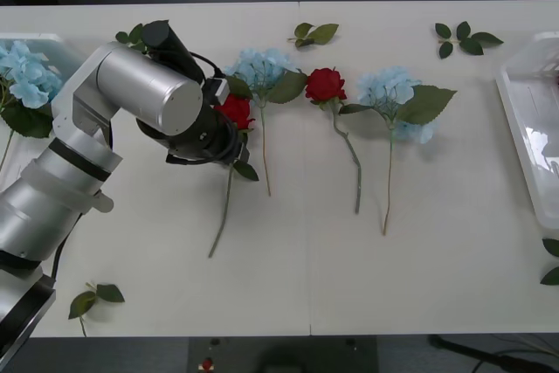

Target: Put the red flowers into the right box and the blue flowers into the left box

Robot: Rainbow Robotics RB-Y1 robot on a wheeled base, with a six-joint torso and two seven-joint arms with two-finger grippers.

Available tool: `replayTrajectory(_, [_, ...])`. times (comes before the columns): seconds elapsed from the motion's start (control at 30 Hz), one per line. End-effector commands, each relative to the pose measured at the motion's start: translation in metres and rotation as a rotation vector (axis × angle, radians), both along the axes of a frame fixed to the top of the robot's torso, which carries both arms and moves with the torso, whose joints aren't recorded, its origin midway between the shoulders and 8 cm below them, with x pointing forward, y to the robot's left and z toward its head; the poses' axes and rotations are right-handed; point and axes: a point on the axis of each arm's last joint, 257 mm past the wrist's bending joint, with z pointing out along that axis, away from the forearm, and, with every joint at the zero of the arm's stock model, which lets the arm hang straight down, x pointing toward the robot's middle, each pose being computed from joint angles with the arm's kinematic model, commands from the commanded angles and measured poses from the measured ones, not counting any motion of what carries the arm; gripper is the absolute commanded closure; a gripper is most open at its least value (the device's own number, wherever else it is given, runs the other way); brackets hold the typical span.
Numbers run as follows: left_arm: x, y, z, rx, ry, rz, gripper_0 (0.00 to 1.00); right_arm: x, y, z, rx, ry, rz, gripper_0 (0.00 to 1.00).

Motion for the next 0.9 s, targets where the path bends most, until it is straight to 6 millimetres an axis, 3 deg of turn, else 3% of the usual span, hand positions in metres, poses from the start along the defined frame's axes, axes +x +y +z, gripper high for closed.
replayTrajectory(0.03, [0.018, -0.005, 0.014, -0.004, -0.052, 0.009, 0.0, 0.022, 0.009, 0.016, -0.019, -0.058, 0.031, 0.91])
replayTrajectory(0.07, [0.018, -0.005, 0.011, 0.003, -0.056, 0.008, 0.0, 0.024, 0.01, 0.016, -0.019, -0.065, 0.031, 0.74])
replayTrajectory(0.1, [0.019, -0.005, 0.01, 0.006, -0.058, 0.008, 0.0, 0.025, 0.01, 0.017, -0.023, -0.069, 0.034, 0.63])
replayTrajectory(0.13, [0.02, -0.005, 0.007, 0.012, -0.061, 0.006, 0.0, 0.026, 0.01, 0.016, -0.025, -0.071, 0.036, 0.41])
replayTrajectory(0.17, [0.021, -0.004, 0.006, 0.018, -0.066, 0.007, 0.0, 0.026, 0.011, 0.017, -0.024, -0.076, 0.035, 0.28])
replayTrajectory(0.27, [0.021, -0.001, 0.0, 0.045, -0.07, 0.004, 0.0, 0.026, 0.012, 0.013, -0.024, -0.071, 0.038, 0.04])
replayTrajectory(0.43, [0.023, 0.001, -0.009, 0.065, -0.072, 0.003, 0.0, 0.026, 0.015, 0.011, -0.03, -0.063, 0.05, 0.0])
replayTrajectory(0.6, [0.026, 0.004, -0.018, 0.095, -0.079, 0.0, 0.0, 0.033, 0.035, 0.01, -0.007, -0.064, 0.089, 0.0])
replayTrajectory(0.7, [0.028, 0.004, -0.021, 0.103, -0.085, 0.006, 0.0, 0.043, 0.052, 0.017, 0.017, -0.08, 0.117, 0.0])
replayTrajectory(0.9, [0.03, 0.003, -0.024, 0.114, -0.091, 0.005, 0.0, 0.049, 0.057, 0.037, 0.119, -0.141, 0.09, 0.0])
